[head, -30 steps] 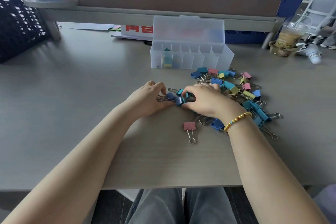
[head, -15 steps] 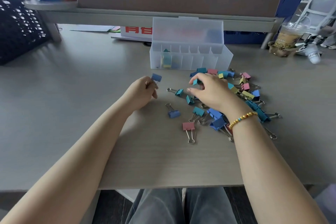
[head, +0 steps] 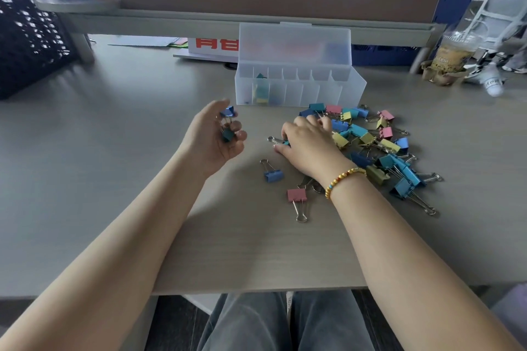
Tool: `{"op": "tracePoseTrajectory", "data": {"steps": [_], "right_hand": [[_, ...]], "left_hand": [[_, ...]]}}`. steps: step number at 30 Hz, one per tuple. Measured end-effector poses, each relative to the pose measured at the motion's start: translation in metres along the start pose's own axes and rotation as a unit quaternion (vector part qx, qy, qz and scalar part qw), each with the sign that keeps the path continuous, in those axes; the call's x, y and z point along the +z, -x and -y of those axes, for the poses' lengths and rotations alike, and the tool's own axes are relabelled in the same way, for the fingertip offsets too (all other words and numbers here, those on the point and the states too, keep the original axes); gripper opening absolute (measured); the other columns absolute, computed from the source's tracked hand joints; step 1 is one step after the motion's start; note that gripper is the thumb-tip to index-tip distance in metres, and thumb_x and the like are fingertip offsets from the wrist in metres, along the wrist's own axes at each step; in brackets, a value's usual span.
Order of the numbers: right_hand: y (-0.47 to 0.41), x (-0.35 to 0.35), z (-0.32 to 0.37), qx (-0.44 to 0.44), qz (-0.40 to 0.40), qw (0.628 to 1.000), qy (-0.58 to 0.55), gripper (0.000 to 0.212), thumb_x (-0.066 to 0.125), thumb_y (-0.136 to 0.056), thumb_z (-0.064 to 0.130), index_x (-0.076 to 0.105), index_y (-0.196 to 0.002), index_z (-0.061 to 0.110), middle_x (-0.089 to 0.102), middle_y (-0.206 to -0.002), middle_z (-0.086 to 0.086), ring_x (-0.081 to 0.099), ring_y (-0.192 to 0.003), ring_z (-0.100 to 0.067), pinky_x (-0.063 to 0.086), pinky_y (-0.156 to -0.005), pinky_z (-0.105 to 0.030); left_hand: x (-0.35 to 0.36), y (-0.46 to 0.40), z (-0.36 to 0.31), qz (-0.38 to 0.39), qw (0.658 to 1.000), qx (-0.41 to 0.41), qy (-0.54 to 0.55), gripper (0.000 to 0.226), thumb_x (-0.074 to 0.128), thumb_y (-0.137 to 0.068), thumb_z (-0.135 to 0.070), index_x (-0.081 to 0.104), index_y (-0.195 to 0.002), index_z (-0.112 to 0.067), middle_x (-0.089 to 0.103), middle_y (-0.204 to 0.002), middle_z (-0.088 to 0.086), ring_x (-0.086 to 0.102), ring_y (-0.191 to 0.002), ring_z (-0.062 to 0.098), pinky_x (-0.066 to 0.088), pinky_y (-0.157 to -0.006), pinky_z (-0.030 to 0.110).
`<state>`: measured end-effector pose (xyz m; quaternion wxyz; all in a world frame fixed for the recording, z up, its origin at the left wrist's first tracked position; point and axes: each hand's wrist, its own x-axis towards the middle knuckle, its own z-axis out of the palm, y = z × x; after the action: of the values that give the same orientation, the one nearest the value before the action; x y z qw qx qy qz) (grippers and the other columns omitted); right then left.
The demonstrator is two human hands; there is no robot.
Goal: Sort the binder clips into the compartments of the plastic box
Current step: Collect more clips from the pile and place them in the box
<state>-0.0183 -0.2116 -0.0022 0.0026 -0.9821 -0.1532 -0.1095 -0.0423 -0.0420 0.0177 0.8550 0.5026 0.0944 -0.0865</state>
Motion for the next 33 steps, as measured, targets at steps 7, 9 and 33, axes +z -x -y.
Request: {"op": "tracePoseTrajectory", "data": {"steps": [7,9,33], "right_hand": [[0.000,0.000,-0.007,0.013,-0.023,1.000,0.000,0.055,0.036,-0.092,0.057,0.051,-0.112,0.007,0.053,-0.119,-0.011,0.045,-0.115,-0.029,0.029,-0.097,-0.040],[0.001,-0.006,-0.009,0.033,-0.082,0.991,-0.102,0.050,0.040,-0.092,0.055,0.052,-0.100,0.008,0.057,-0.099,-0.007,0.052,-0.098,-0.026,0.034,-0.083,-0.035],[0.020,-0.038,-0.045,0.052,0.046,0.967,-0.245,0.007,0.058,-0.090,0.023,0.061,-0.097,0.021,0.060,-0.111,-0.002,0.057,-0.091,-0.018,0.040,-0.066,-0.024]], "left_hand": [[0.007,-0.001,0.008,-0.077,0.932,0.166,-0.313,0.030,0.037,-0.088,-0.010,0.041,-0.058,-0.016,0.034,-0.042,-0.007,0.037,-0.051,0.016,0.040,-0.040,0.014],[0.010,0.002,0.012,-0.045,0.900,0.198,-0.386,0.031,0.033,-0.086,-0.003,0.060,-0.081,-0.016,0.042,-0.047,-0.003,0.042,-0.048,0.014,0.048,-0.048,0.021],[0.014,0.014,0.024,0.048,0.557,0.201,-0.804,0.029,0.049,-0.091,-0.040,0.048,-0.105,-0.014,0.054,-0.081,0.003,0.047,-0.071,0.025,0.035,-0.059,0.028]]}}
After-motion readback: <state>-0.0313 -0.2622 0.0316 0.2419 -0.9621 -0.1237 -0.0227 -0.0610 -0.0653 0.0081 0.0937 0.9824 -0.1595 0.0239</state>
